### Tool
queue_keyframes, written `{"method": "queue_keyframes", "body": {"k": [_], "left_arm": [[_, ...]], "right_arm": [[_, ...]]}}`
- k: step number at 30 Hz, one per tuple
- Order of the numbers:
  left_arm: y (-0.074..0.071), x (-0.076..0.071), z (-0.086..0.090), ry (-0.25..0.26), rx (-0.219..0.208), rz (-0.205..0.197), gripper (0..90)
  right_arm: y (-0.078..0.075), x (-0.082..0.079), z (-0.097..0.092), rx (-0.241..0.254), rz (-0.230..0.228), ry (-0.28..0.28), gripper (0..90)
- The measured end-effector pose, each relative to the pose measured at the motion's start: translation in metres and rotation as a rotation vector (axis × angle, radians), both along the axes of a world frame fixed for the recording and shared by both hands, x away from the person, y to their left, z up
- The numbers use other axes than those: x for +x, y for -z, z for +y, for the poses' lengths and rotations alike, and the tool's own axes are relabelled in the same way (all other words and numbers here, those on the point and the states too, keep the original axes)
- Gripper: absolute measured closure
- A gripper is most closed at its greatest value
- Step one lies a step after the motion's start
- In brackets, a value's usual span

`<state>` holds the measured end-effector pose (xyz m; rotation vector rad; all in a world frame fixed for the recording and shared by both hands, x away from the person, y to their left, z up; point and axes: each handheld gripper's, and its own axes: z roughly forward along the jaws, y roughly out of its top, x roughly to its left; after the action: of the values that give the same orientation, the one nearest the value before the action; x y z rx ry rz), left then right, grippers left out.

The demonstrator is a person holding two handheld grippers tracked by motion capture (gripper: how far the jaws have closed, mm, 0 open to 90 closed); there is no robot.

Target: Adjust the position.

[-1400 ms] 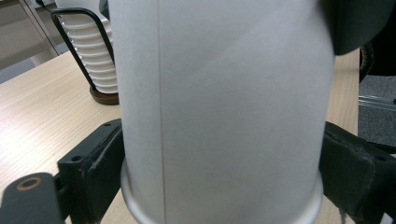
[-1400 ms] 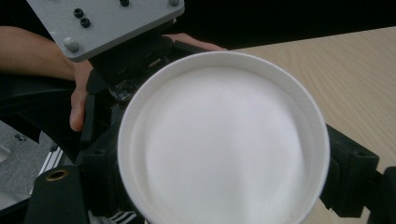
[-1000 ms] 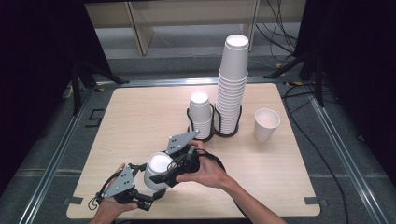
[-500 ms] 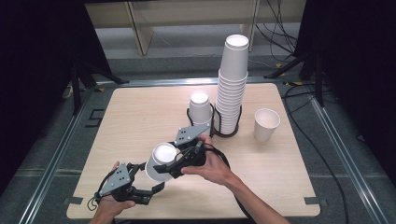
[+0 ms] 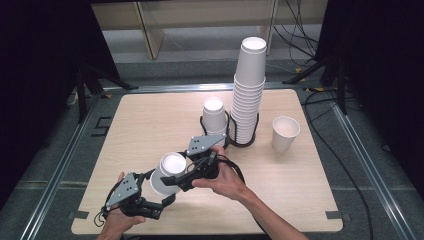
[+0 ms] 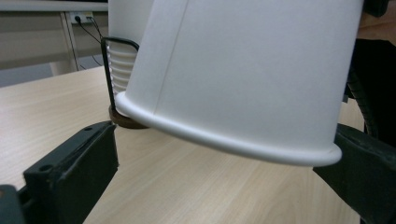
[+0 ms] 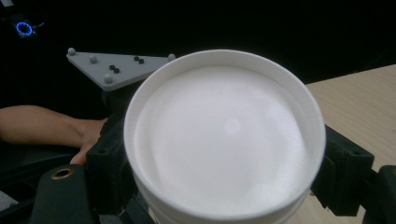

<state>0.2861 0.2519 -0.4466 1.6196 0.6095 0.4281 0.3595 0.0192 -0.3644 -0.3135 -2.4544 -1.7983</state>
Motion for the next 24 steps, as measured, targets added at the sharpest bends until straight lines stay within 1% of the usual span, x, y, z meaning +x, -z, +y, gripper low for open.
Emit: {"method": "queue_keyframes", "body": {"k": [1, 2, 3, 5, 6, 8, 9, 10, 11, 12, 13, 14, 15, 16, 17, 20, 21, 22, 23, 24], "left_arm": [[-0.001, 0.0, 0.0, -0.004, 0.009, -0.006, 0.0], [-0.002, -0.001, 0.001, -0.021, 0.024, 0.002, 0.0], [-0.002, -0.001, 0.001, -0.022, 0.024, 0.004, 0.0], [-0.002, -0.002, 0.0, -0.021, 0.02, 0.003, 0.6], [-0.002, -0.002, 0.0, -0.019, 0.017, 0.003, 0.7], [-0.003, -0.003, 0.0, -0.011, 0.026, -0.01, 0.7], [-0.003, -0.003, 0.0, -0.006, 0.019, -0.018, 1.5], [-0.004, -0.004, 0.001, 0.001, 0.029, -0.028, 2.9], [-0.004, -0.004, 0.002, 0.009, 0.026, -0.03, 4.1], [-0.004, -0.004, 0.002, 0.012, 0.021, -0.03, 4.6], [-0.004, -0.004, 0.002, 0.013, 0.023, -0.026, 4.7], [-0.004, -0.004, 0.002, 0.014, 0.029, -0.024, 4.6], [-0.004, -0.004, 0.002, 0.014, 0.032, -0.022, 4.6], [-0.003, -0.004, 0.003, 0.017, 0.036, -0.026, 4.4], [-0.003, -0.004, 0.002, 0.018, 0.039, -0.026, 4.3], [-0.004, -0.006, 0.001, 0.02, 0.038, -0.028, 4.0], [-0.004, -0.005, 0.001, 0.023, 0.038, -0.038, 4.0], [-0.004, -0.006, 0.002, 0.025, 0.046, -0.042, 4.0], [-0.004, -0.006, 0.002, 0.028, 0.045, -0.042, 4.3], [-0.004, -0.006, 0.001, 0.036, 0.031, -0.042, 4.8]], "right_arm": [[0.001, 0.0, 0.001, 0.008, 0.008, 0.0, 21.9], [0.002, 0.0, 0.001, 0.016, 0.021, -0.005, 21.9], [0.002, 0.0, 0.002, 0.023, 0.025, -0.008, 21.9], [0.004, 0.0, 0.004, 0.018, 0.014, -0.01, 21.9], [0.004, -0.003, 0.005, 0.014, 0.045, -0.008, 21.9], [0.005, -0.003, 0.007, 0.013, 0.019, -0.023, 21.9], [0.006, -0.003, 0.008, 0.013, 0.021, -0.029, 21.9], [0.006, -0.003, 0.009, 0.007, 0.023, -0.03, 21.9], [0.007, -0.004, 0.009, 0.01, 0.04, -0.033, 21.9], [0.008, -0.002, 0.009, 0.016, 0.029, -0.032, 21.9], [0.008, -0.002, 0.008, 0.02, 0.034, -0.034, 21.9], [0.009, -0.003, 0.008, 0.016, 0.062, -0.029, 21.9], [0.009, -0.004, 0.008, 0.014, 0.071, -0.03, 21.9], [0.01, -0.003, 0.009, 0.016, 0.06, -0.028, 21.9], [0.011, -0.003, 0.01, 0.022, 0.038, -0.036, 21.9], [0.012, -0.004, 0.012, 0.022, 0.039, -0.043, 21.9], [0.012, -0.004, 0.012, 0.021, 0.039, -0.041, 21.9], [0.013, -0.004, 0.012, 0.029, 0.045, -0.046, 21.9], [0.013, -0.004, 0.012, 0.028, 0.049, -0.047, 21.9], [0.013, -0.005, 0.011, 0.02, 0.078, -0.041, 21.9]]}}
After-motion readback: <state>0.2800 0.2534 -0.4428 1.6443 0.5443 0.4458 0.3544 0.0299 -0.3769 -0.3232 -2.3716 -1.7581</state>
